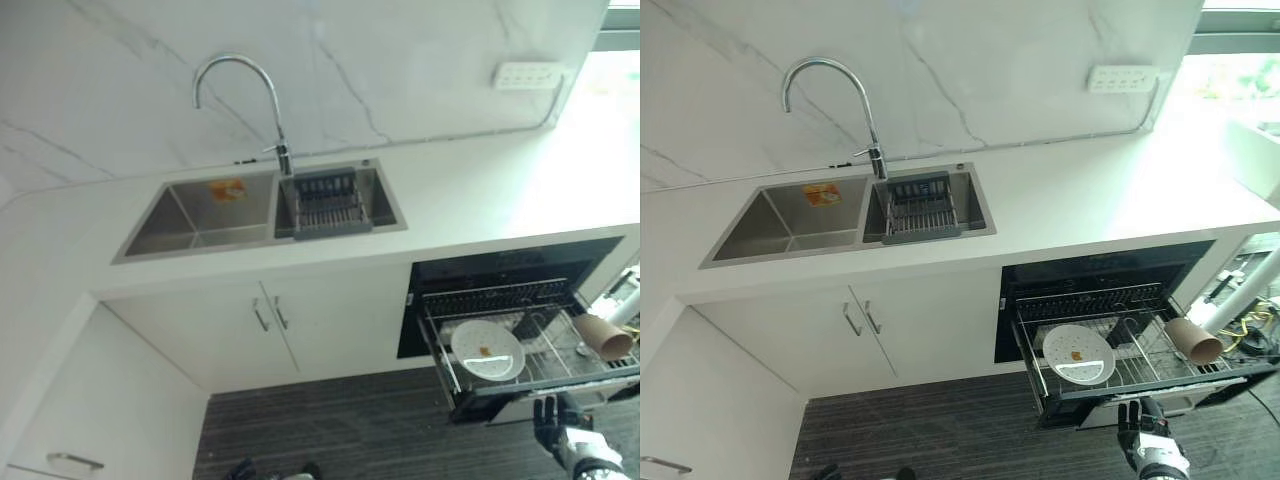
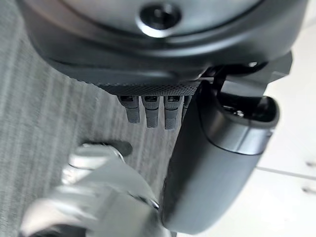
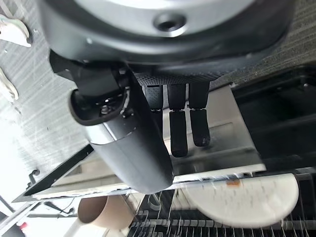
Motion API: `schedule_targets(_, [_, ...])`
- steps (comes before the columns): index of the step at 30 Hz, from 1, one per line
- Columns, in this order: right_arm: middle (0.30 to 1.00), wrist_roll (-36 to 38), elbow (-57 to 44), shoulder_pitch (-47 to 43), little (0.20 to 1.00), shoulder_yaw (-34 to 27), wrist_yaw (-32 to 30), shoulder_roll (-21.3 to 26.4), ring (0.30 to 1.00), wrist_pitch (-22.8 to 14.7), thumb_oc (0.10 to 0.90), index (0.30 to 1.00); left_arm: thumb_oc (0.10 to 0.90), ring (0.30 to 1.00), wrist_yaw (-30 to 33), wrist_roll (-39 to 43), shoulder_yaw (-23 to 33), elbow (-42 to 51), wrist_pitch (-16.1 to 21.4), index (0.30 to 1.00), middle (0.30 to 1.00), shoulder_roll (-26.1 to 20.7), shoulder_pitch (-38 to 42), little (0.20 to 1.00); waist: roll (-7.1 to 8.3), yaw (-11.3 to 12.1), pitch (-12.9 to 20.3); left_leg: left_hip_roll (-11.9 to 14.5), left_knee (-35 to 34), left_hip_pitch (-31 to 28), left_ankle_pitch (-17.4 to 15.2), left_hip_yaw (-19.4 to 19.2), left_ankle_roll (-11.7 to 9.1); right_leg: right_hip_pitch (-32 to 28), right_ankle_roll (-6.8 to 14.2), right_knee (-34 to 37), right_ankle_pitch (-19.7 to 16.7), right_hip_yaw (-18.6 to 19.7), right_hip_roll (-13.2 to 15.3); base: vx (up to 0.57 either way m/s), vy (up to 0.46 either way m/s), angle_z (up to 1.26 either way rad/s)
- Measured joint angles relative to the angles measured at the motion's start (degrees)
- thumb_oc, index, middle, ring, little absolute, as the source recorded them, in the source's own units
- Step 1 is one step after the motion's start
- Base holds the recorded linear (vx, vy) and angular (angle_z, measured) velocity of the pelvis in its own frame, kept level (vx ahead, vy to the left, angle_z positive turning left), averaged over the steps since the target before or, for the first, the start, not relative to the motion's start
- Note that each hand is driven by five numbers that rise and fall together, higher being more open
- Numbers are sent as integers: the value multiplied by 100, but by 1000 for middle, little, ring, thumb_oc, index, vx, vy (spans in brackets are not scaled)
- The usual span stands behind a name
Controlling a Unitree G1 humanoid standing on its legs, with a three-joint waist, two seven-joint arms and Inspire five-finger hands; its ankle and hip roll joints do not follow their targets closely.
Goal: Place the dishes in the dishwasher.
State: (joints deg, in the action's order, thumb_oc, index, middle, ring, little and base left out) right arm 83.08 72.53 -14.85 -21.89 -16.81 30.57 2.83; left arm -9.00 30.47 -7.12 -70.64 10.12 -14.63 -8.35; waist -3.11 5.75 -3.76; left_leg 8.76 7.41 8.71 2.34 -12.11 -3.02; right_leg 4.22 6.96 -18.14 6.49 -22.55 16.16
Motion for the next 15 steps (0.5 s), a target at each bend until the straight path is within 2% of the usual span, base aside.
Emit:
schedule_targets(3, [300,-199,26,-22,300,85,-34,203,300,128,400,300,800,900,14,-33,1,45,-80,900,900,1,-4,900,-14,79,-146,-2,-13,23,3,9,3,-35,-22,7,-11,-100,27,-32,-14,20])
schedule_targets(4, [300,-204,40,-96,300,124,-87,404,300,354,400,300,800,900,59,-36,-28,40,-156,900,900,16,-114,900,-89,138,-248,-25,22,37,123,95,32,-106,2,-16,-18,-163,16,-37,-40,14])
schedule_targets(6, [300,-209,172,-153,300,193,-140,698,300,512,400,300,800,900,113,-34,-55,97,-139,900,900,21,-158,900,-151,239,-335,-90,10,100,200,242,21,-123,46,-47,19,-233,50,-28,-40,32])
schedule_targets(11, [300,-209,302,-483,300,199,-273,879,300,492,400,300,800,900,216,-35,7,40,-158,900,900,10,-181,900,-188,353,-496,-208,-294,223,185,379,33,-122,26,59,2,-555,131,-17,-33,40])
schedule_targets(13, [300,-212,484,-780,300,351,-414,1138,300,500,400,300,800,900,218,-36,-8,62,-213,900,900,14,-244,900,-301,474,-578,-254,-123,326,204,534,57,-237,82,46,6,-788,173,3,-30,36])
schedule_targets(15, [300,-211,487,-868,300,540,-499,1292,300,554,400,300,800,900,217,-34,-91,112,-250,900,900,14,-274,900,-379,589,-617,-291,-45,324,326,638,84,-287,115,10,62,-777,195,28,-9,13])
